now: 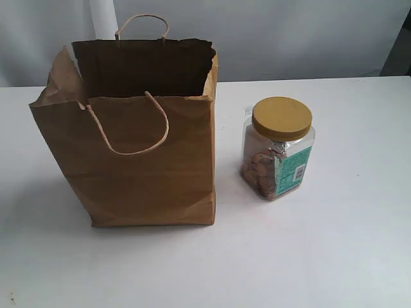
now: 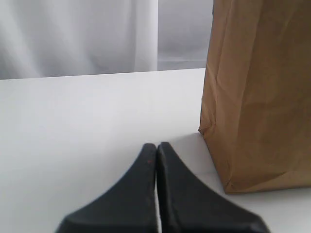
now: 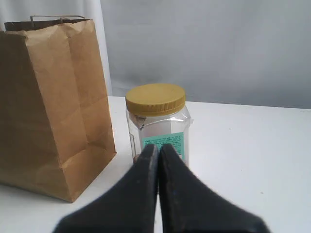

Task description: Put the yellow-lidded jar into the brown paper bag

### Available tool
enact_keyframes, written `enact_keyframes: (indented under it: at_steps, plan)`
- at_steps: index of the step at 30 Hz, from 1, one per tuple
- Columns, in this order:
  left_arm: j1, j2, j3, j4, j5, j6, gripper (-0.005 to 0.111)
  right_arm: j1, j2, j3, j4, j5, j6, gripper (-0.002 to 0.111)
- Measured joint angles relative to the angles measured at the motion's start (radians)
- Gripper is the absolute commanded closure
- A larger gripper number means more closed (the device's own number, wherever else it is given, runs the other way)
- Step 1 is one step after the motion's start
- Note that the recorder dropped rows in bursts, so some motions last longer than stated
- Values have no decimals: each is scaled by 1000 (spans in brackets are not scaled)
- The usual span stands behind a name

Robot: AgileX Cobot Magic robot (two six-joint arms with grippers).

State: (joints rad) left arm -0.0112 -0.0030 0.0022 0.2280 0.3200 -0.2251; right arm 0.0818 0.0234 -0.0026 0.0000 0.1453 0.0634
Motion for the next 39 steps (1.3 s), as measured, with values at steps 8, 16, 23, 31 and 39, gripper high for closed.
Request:
enact_keyframes:
  at_steps: [8, 16, 23, 31, 39]
  plan:
    - [0, 0, 0, 0, 0, 0, 106, 0, 0, 0, 0, 0, 0, 108]
    - [0, 0, 0, 0, 0, 0, 106, 0, 0, 0, 0, -2, -2, 108]
    - [0, 0, 0, 0, 0, 0, 106, 0, 0, 0, -10, -218, -4, 108]
    - [0, 0, 0, 0, 0, 0, 106, 0, 0, 0, 96, -323, -4, 108]
    - [0, 0, 0, 0, 0, 0, 106, 0, 0, -4, 435, -326, -23, 108]
